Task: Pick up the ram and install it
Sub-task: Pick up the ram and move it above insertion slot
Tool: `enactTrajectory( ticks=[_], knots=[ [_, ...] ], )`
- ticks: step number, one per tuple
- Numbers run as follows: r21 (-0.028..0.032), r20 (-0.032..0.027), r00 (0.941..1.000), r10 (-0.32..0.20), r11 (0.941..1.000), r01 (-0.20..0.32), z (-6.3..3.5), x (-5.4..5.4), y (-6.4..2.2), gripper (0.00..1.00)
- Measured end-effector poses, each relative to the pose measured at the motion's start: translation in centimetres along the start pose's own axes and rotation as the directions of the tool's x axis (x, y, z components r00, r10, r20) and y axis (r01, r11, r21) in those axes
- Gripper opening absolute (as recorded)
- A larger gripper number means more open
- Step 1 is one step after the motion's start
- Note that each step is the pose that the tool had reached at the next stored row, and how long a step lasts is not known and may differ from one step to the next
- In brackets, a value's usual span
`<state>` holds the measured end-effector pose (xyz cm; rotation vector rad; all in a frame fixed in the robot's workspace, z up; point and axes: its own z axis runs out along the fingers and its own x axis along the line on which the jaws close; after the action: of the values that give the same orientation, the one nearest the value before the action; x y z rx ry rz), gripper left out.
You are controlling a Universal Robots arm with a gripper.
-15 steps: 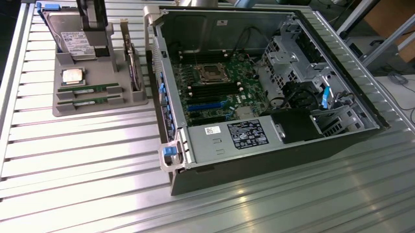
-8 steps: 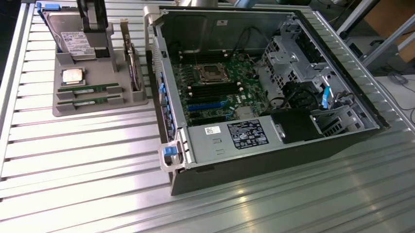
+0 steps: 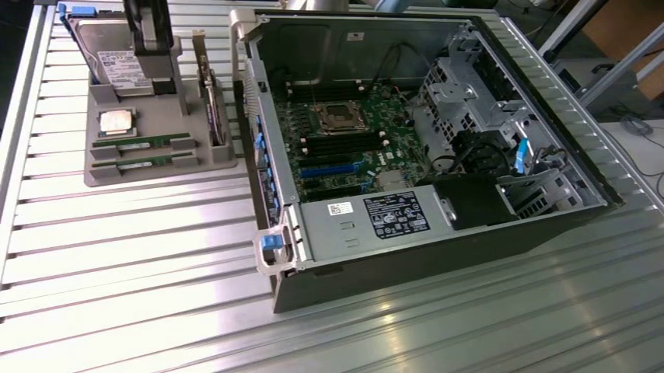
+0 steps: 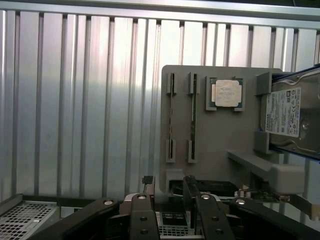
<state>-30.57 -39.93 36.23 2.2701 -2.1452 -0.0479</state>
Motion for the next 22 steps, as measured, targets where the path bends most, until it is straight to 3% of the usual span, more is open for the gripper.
enactTrajectory(
  ticks=[22],
  knots=[
    [0.0,0.0,1.0,0.0,1.0,0.0,1.15,0.0,-0.04,0.36]
  ],
)
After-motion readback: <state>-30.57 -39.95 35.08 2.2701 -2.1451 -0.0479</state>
